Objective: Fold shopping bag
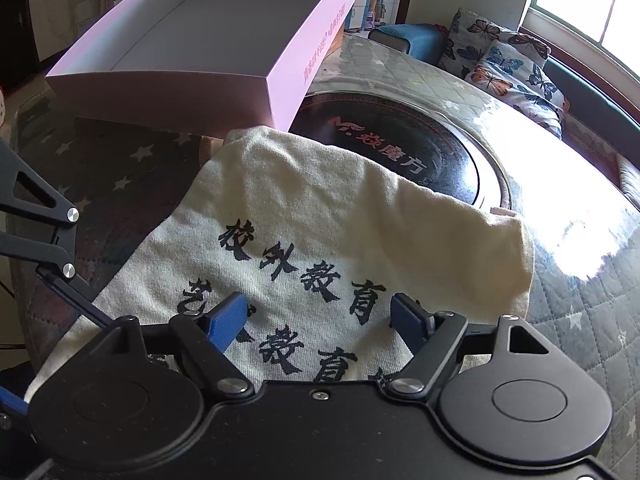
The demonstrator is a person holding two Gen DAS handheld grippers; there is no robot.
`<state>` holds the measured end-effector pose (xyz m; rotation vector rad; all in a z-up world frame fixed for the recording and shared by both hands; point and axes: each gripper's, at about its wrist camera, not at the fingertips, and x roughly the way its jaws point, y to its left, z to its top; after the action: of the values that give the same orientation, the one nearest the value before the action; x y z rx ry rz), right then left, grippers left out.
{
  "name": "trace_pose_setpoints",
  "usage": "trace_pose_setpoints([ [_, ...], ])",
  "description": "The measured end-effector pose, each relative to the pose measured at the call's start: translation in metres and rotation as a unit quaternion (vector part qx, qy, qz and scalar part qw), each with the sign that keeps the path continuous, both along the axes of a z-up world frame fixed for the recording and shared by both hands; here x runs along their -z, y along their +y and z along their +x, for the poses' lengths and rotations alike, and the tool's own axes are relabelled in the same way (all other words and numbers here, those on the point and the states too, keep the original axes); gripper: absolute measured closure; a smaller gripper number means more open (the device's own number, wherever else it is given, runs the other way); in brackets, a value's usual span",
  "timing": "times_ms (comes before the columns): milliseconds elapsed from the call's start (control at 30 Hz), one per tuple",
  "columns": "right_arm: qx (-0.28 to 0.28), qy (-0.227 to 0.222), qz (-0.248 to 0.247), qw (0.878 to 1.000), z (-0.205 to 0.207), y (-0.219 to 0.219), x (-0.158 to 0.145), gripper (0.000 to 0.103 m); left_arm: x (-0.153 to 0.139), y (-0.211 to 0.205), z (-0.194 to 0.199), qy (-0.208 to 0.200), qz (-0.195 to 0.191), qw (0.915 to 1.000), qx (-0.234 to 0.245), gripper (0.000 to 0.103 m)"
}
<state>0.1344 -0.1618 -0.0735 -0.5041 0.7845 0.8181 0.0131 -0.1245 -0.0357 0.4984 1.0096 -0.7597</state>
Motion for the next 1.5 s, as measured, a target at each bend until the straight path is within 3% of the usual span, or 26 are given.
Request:
trace_pose_setpoints([
  [467,0.002,0.004,-0.006,1.0,0.003,0.004,0.0,0.021,0.0,-0.004,0.006,0.013,0.018,0.9984,-0.052,0.024],
  [1133,-0.002,0.008,-0.009,1.0,0.009,0.01,0.001,0.018,0.0,-0.01,0.014,0.025,0.024,0.995,-0.094,0.019],
  [1500,-0.004,0.006,-0.007,1.0,0.01,0.011,0.003,0.017,-0.006,0.015,0.029,0.026,0.011,0.981,-0.192,0.019],
])
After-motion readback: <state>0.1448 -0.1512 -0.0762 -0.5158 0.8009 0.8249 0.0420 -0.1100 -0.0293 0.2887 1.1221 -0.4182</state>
